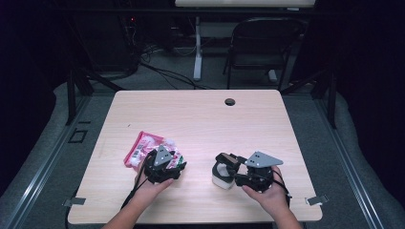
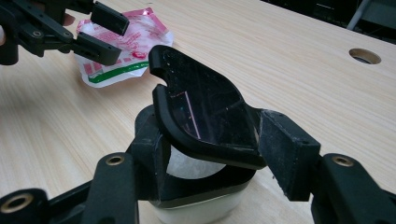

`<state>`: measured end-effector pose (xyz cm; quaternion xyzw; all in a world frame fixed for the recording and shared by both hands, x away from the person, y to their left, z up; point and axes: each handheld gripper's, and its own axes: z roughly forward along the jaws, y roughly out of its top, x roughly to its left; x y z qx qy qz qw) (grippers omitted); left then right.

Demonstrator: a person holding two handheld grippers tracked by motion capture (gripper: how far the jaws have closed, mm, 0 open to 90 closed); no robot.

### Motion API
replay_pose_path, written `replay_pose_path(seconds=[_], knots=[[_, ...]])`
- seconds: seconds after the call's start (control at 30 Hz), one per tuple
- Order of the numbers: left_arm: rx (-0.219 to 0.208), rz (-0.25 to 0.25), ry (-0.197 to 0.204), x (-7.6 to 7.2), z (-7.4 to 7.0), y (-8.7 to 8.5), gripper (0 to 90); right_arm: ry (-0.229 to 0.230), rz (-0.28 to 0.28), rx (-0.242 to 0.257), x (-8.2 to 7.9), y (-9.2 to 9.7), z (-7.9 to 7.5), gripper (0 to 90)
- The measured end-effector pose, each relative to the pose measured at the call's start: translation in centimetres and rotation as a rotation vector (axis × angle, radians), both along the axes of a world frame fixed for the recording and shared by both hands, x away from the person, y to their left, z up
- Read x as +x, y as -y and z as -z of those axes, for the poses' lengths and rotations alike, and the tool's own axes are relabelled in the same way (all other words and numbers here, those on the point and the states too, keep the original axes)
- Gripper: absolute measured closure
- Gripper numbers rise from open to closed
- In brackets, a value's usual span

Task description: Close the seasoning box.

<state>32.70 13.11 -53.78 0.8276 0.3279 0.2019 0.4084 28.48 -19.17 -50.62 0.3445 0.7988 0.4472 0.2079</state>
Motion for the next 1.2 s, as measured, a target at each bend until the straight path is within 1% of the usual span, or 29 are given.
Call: replay_pose_path(seconds=[0.2,0.27,0.4,0.47,0.5,0.57,0.63,0.87,1.2], knots=[[-0.002,0.005,0.002,0.1,0.0,0.2,38.8,0.015,-0.017,-0.011,-0.5,-0.4,-0.1,44.1],[-0.002,0.007,0.002,0.1,0.0,0.2,38.8,0.018,-0.027,-0.025,-0.6,-0.5,-0.1,44.2],[0.000,0.010,-0.002,0.0,0.1,0.4,38.8,0.015,-0.056,-0.032,-0.8,-1.1,-0.1,45.1],[0.007,0.013,-0.002,0.0,0.1,0.4,38.8,0.010,-0.076,-0.049,-0.9,-1.4,0.1,45.2],[0.008,0.014,-0.002,0.0,0.1,0.5,38.8,0.009,-0.080,-0.065,-0.9,-1.6,0.3,45.5],[0.008,0.014,0.000,0.0,0.1,0.5,38.8,0.013,-0.081,-0.081,-0.9,-1.8,0.5,46.4],[0.011,0.012,-0.003,-0.1,0.2,0.5,38.8,0.009,-0.084,-0.087,-0.9,-1.9,0.5,46.6],[0.010,0.012,-0.001,-0.1,0.2,0.5,38.8,0.006,-0.086,-0.074,-0.8,-1.9,0.6,46.6],[0.010,0.011,-0.001,-0.1,0.2,0.5,38.8,0.002,-0.086,-0.069,-0.9,-2.1,0.7,46.6]])
